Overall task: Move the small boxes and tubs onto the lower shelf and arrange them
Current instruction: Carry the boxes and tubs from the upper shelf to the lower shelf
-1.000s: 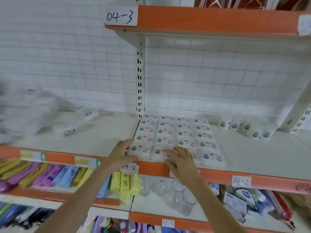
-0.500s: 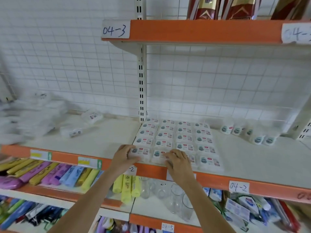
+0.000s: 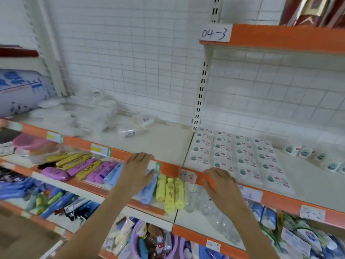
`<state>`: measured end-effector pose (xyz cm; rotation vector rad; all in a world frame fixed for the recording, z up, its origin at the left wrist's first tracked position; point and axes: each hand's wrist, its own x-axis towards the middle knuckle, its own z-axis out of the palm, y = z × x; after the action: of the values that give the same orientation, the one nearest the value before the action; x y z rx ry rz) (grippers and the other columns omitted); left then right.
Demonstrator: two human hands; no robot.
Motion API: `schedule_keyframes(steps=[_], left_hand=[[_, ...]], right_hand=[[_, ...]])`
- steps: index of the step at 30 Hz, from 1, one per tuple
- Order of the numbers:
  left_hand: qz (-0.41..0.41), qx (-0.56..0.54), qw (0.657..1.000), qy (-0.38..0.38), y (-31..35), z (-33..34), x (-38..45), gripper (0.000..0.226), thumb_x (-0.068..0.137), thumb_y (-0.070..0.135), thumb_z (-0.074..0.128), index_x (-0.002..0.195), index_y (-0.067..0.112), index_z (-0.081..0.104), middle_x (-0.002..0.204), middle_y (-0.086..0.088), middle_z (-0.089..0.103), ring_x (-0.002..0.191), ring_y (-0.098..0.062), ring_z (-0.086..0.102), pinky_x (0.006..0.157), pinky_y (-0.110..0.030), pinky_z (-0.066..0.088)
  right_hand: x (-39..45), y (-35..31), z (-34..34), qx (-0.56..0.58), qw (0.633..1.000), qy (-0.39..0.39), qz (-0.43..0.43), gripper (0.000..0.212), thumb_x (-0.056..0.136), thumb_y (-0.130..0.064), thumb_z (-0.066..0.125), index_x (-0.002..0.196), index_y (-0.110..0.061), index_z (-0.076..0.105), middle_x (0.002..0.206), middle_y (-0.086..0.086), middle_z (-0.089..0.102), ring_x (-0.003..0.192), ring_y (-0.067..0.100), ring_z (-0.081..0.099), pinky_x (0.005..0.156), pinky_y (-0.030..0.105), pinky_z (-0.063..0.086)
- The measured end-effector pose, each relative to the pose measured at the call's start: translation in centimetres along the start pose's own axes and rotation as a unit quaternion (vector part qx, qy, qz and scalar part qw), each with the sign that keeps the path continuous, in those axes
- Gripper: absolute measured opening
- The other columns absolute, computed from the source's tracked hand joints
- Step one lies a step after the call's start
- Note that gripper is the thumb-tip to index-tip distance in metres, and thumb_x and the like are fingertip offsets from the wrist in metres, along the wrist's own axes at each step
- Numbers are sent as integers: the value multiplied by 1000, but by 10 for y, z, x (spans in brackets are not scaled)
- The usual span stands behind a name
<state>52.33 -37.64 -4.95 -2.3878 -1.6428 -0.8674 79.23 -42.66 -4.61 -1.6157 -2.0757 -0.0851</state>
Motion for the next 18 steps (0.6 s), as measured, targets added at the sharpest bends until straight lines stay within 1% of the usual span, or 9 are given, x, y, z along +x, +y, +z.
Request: schedule_keyframes(steps=[1, 2, 4, 6, 7, 10, 12, 16, 18], left_hand=[[-20, 16, 1000, 2, -15, -11, -21, 26, 74, 30, 58, 91, 12, 65, 85, -4, 66, 77, -27, 65, 65, -35, 53], [-44, 30, 999, -9, -28, -21, -44, 32, 76, 35, 48, 89, 12, 65, 81, -4, 66, 73, -26, 65, 61, -35, 54], [-102, 54, 993, -22, -55, -38, -93, 38, 76, 37, 41, 89, 11, 66, 81, -3, 66, 71, -25, 65, 58, -35, 53], [-168, 59, 984, -30, -78, -53, -138, 34, 76, 36, 47, 92, 12, 66, 85, -2, 66, 74, -24, 66, 60, -34, 53], [-195, 61, 978, -32, -89, -59, -158, 32, 74, 34, 51, 92, 13, 66, 85, -2, 67, 76, -24, 66, 60, -33, 53], [-265, 72, 961, -38, -118, -75, -208, 36, 72, 38, 45, 90, 15, 66, 84, -1, 65, 75, -25, 65, 61, -32, 52], [-302, 68, 951, -31, -134, -85, -233, 37, 72, 40, 43, 91, 17, 65, 85, 0, 63, 79, -27, 62, 65, -33, 50], [-344, 63, 937, 2, -162, -98, -256, 25, 73, 38, 44, 92, 25, 54, 85, -1, 61, 79, -28, 60, 67, -33, 48], [-361, 65, 930, 3, -178, -100, -256, 25, 75, 38, 44, 91, 23, 55, 83, 0, 60, 79, -27, 60, 67, -33, 47]], right_hand=[[-8, -16, 7, 8, 1000, -8, -13, 22, 83, -29, 52, 100, -19, 63, 101, 0, 65, 91, 25, 63, 74, 39, 51], [-16, -33, 16, 21, 999, -18, -25, 24, 83, -33, 49, 98, -21, 63, 98, -3, 65, 87, 22, 64, 70, 37, 53], [-28, -66, 40, 48, 996, -59, -37, 31, 86, -39, 41, 105, -25, 62, 107, -6, 63, 98, 19, 61, 80, 35, 51], [-33, -97, 64, 79, 991, -95, -56, 29, 91, -35, 47, 116, -25, 58, 120, -7, 56, 112, 18, 52, 90, 33, 44], [-34, -112, 75, 90, 988, -105, -71, 29, 91, -32, 51, 119, -24, 57, 121, -6, 55, 114, 18, 51, 91, 32, 42], [-28, -153, 103, 103, 978, -145, -108, 29, 89, -30, 54, 116, -20, 59, 116, -4, 58, 109, 20, 55, 86, 32, 45], [-21, -177, 118, 115, 970, -171, -130, 30, 89, -29, 56, 117, -21, 58, 116, -5, 58, 109, 18, 54, 87, 29, 44], [-1, -215, 145, 148, 952, -200, -181, 33, 92, -32, 50, 125, -25, 51, 124, -11, 52, 114, 9, 49, 91, 23, 40], [11, -230, 158, 160, 945, -211, -195, 33, 91, -30, 51, 123, -24, 53, 122, -10, 53, 112, 9, 49, 90, 21, 39]])
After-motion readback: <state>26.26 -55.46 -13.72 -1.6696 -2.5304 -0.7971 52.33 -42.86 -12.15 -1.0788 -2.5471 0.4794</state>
